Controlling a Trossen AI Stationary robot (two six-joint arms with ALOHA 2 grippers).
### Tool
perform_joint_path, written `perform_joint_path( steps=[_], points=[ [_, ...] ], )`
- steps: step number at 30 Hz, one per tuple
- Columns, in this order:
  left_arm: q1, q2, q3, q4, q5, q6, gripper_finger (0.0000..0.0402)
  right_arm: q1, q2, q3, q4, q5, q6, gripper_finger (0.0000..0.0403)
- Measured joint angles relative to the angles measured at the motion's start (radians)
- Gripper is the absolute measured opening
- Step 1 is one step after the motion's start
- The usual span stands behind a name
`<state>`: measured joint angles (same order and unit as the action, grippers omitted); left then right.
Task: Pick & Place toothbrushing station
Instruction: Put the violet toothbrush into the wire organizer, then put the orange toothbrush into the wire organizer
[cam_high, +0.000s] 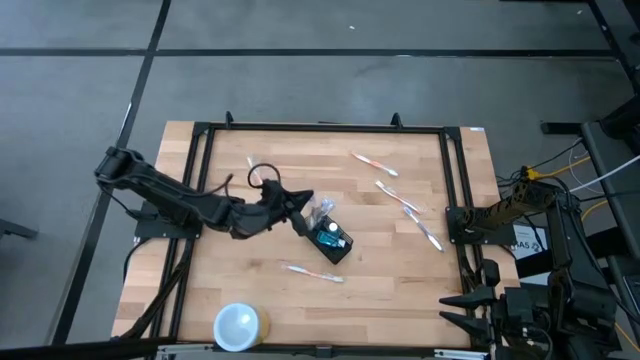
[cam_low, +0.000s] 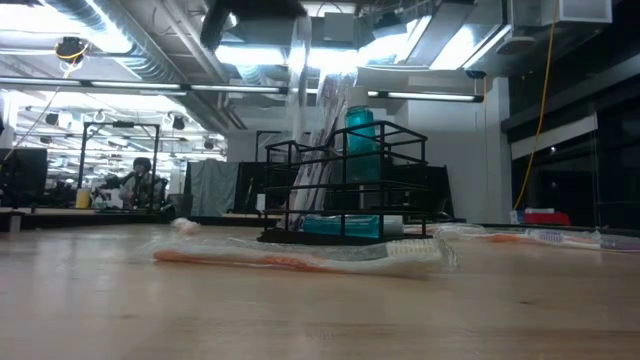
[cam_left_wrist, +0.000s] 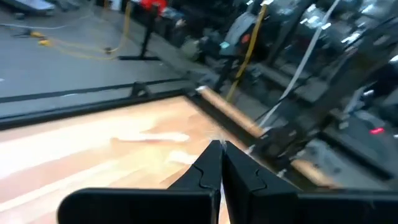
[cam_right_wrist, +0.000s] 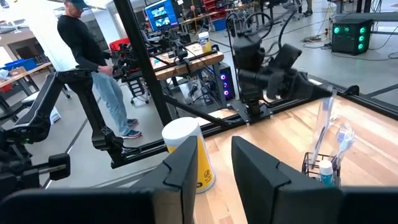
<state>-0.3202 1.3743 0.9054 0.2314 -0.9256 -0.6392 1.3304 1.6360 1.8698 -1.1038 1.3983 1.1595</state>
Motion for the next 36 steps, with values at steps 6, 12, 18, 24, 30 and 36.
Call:
perform_joint_path(
  steps=[6, 12, 18, 24, 30, 36],
  points=[
    [-0.011, 0.054, -0.001, -0.029, -0.01, -0.063, 0.0001, 0.0, 0.0, 0.0, 0.0, 0.0, 0.004, 0.01],
    [-0.037, 0.114, -0.001, -0.113, -0.04, -0.189, 0.0002, 0.0, 0.0, 0.0, 0.004, -0.009, 0.009, 0.01],
    [-0.044, 0.131, 0.001, -0.32, -0.032, -0.432, 0.0044, 0.0, 0.0, 0.0, 0.008, -0.026, 0.011, 0.01],
    [-0.037, 0.095, -0.001, -0.355, -0.012, -0.44, 0.0134, 0.0, 0.0, 0.0, 0.008, -0.03, 0.008, 0.01],
    [-0.014, 0.016, -0.001, -0.352, 0.043, -0.329, 0.0197, 0.0, 0.0, 0.0, 0.008, -0.038, 0.008, 0.01],
    [-0.007, -0.07, -0.001, -0.367, 0.298, -0.169, 0.0202, 0.0, 0.0, 0.0, 0.008, -0.053, 0.008, 0.01]
  ],
)
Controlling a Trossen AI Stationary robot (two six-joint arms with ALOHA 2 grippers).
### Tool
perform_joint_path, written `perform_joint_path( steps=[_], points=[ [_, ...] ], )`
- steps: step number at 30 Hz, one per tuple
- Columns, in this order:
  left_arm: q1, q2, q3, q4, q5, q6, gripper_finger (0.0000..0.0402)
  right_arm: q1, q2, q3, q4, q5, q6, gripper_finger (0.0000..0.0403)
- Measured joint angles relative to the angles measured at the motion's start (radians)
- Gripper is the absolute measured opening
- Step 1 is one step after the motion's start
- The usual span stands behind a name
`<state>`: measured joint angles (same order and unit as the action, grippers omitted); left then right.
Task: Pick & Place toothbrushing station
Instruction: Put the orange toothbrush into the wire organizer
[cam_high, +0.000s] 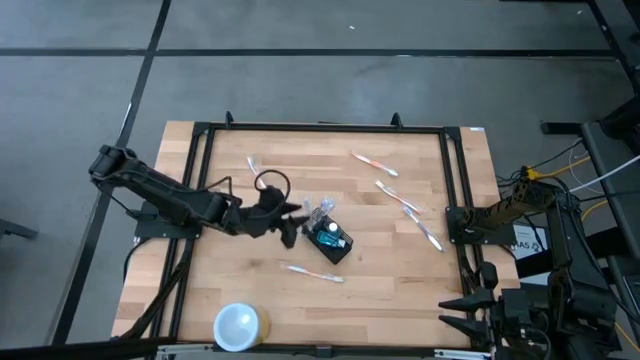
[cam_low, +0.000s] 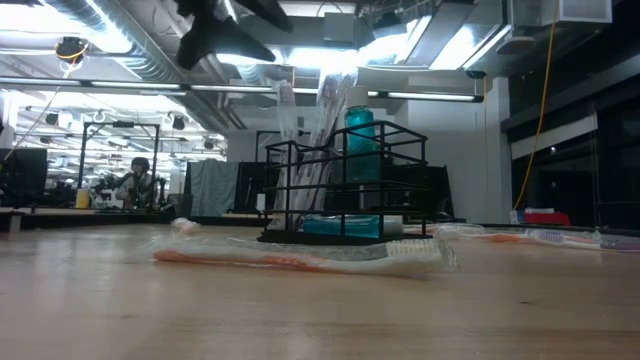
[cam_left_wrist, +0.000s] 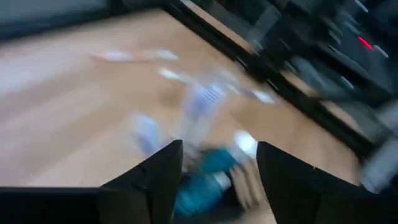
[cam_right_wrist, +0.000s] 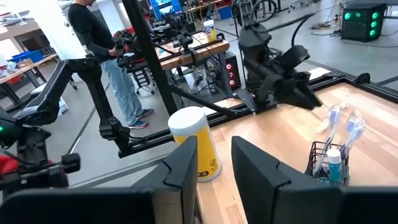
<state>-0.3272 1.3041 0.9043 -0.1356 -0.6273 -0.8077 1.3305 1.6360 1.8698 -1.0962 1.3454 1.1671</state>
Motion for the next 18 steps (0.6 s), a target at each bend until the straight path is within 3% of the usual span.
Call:
perform_joint_path(
  steps=[3, 6, 10, 14, 18],
  points=[
    [-0.031, 0.001, 0.0, -0.003, 0.141, -0.003, 0.0194, 0.0, 0.0, 0.0, 0.0, 0.0, -0.006, 0.01],
    [-0.086, 0.031, 0.007, 0.004, 0.199, -0.031, 0.0184, 0.0, 0.0, 0.0, 0.0, 0.0, -0.016, 0.01],
    [-0.165, 0.114, 0.06, -0.006, 0.204, -0.033, 0.0171, 0.0, 0.0, 0.0, -0.001, 0.0, -0.016, 0.01],
    [-0.201, 0.227, 0.163, -0.114, 0.211, 0.006, 0.0166, 0.0, 0.0, 0.0, -0.001, 0.0, -0.015, 0.01],
    [-0.206, 0.288, 0.247, -0.329, 0.1, -0.1, 0.0166, 0.0, 0.0, 0.0, 0.0, -0.004, 0.0, 0.01]
  ],
)
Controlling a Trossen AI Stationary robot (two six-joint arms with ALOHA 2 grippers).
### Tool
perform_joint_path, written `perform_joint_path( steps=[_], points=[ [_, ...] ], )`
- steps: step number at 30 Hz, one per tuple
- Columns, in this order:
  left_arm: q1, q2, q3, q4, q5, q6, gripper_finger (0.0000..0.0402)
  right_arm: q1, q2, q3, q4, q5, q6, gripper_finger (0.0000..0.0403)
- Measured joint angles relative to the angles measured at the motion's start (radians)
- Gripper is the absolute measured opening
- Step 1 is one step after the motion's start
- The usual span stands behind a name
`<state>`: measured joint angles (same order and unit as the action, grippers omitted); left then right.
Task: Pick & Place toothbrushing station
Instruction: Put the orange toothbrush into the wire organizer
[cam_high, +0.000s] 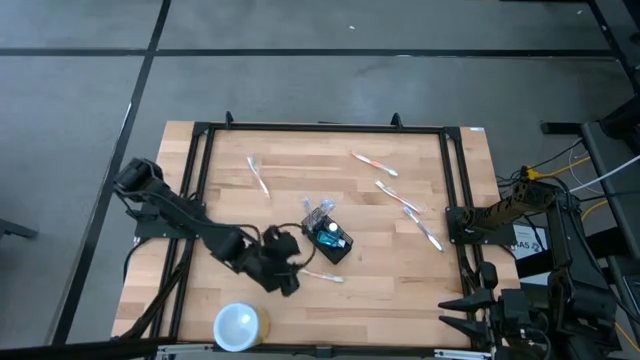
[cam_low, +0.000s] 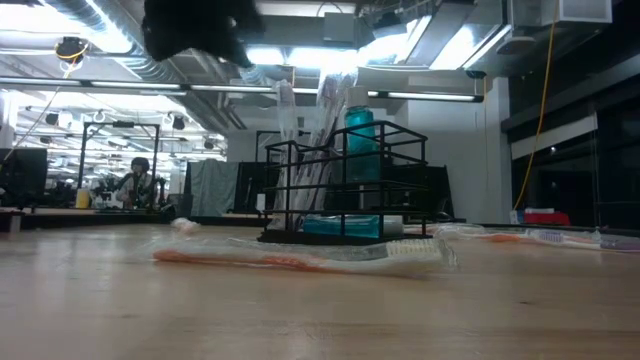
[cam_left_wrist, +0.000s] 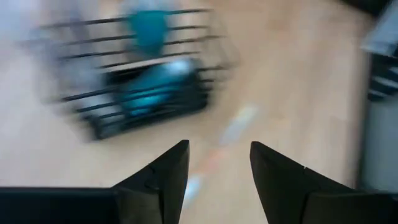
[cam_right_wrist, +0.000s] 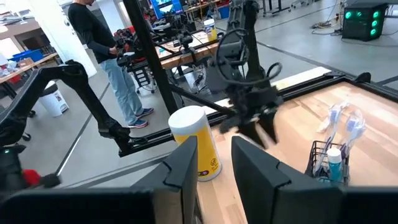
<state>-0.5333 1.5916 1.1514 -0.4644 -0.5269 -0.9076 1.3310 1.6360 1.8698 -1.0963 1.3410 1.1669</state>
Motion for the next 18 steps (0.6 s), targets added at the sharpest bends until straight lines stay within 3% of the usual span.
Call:
perform_joint_path(
  steps=[5, 9, 14, 16, 18],
  points=[
    [0.025, -0.027, 0.018, -0.361, -0.193, -0.385, 0.0166, 0.002, 0.0, 0.0, 0.012, -0.014, 0.001, 0.01],
    [0.051, -0.098, 0.018, -0.534, -0.281, -0.627, 0.0166, 0.002, 0.0, 0.0, 0.015, -0.017, -0.003, 0.01],
    [0.133, -0.182, 0.018, -0.78, -0.26, -0.905, 0.0166, 0.002, 0.0, 0.0, 0.015, -0.017, -0.023, 0.01],
    [0.175, -0.203, 0.018, -0.873, -0.214, -1.035, 0.0166, 0.002, 0.0, 0.0, 0.015, -0.015, -0.03, 0.01],
    [0.233, -0.221, 0.018, -0.935, -0.137, -1.068, 0.0166, 0.002, 0.0, 0.0, 0.015, -0.012, -0.041, 0.01]
  ],
)
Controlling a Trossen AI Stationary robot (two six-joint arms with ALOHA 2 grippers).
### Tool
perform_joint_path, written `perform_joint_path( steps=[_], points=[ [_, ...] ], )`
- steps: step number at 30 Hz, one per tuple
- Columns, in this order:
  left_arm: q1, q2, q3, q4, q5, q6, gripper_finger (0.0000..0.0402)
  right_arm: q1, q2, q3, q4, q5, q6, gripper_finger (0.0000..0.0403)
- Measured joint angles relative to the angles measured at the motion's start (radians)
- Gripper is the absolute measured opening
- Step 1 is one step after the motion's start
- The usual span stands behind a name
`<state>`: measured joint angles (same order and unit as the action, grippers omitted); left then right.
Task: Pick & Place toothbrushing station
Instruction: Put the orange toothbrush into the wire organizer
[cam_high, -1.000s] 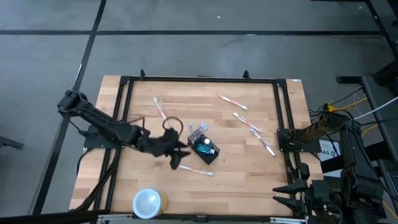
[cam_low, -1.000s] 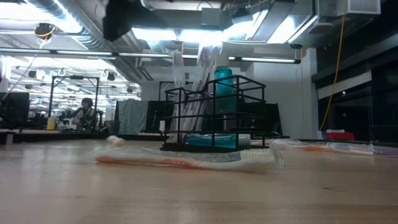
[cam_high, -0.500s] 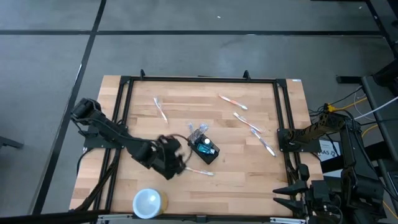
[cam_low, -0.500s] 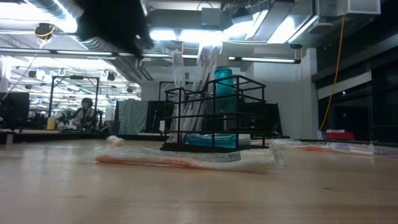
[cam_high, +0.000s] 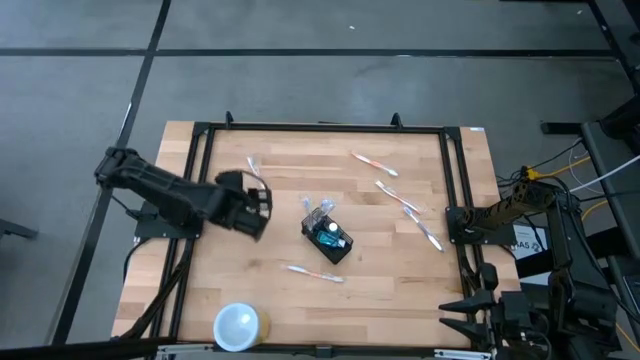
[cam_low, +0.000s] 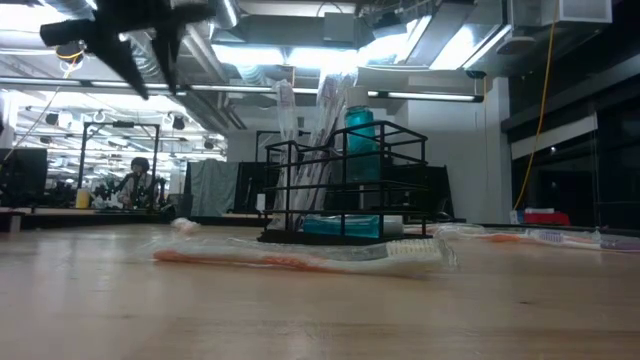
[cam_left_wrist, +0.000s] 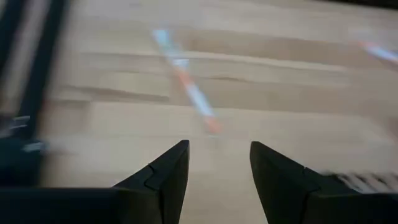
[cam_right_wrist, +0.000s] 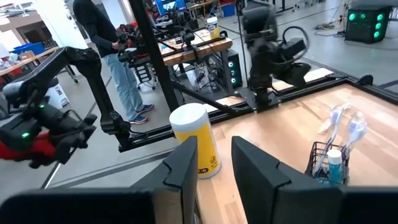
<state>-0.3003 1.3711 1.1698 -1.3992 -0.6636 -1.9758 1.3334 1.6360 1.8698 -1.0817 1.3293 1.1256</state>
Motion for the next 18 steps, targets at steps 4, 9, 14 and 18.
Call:
perform_joint_path(
  steps=[4, 9, 14, 18],
  points=[
    [0.147, -0.003, 0.0, -0.041, 0.111, 0.055, 0.0166, 0.0, 0.0, 0.0, 0.0, 0.021, -0.021, 0.01],
    [0.374, -0.003, -0.024, 0.1, 0.182, 0.309, 0.0166, 0.0, 0.0, 0.0, 0.0, 0.024, -0.042, 0.01],
    [0.594, -0.008, -0.115, 0.404, 0.323, 0.643, 0.0166, 0.007, 0.0, 0.0, 0.01, 0.017, -0.04, 0.01],
    [0.725, -0.009, -0.173, 0.423, 0.327, 0.698, 0.0166, 0.014, 0.0, 0.0, 0.058, 0.02, -0.064, 0.01]
  ],
)
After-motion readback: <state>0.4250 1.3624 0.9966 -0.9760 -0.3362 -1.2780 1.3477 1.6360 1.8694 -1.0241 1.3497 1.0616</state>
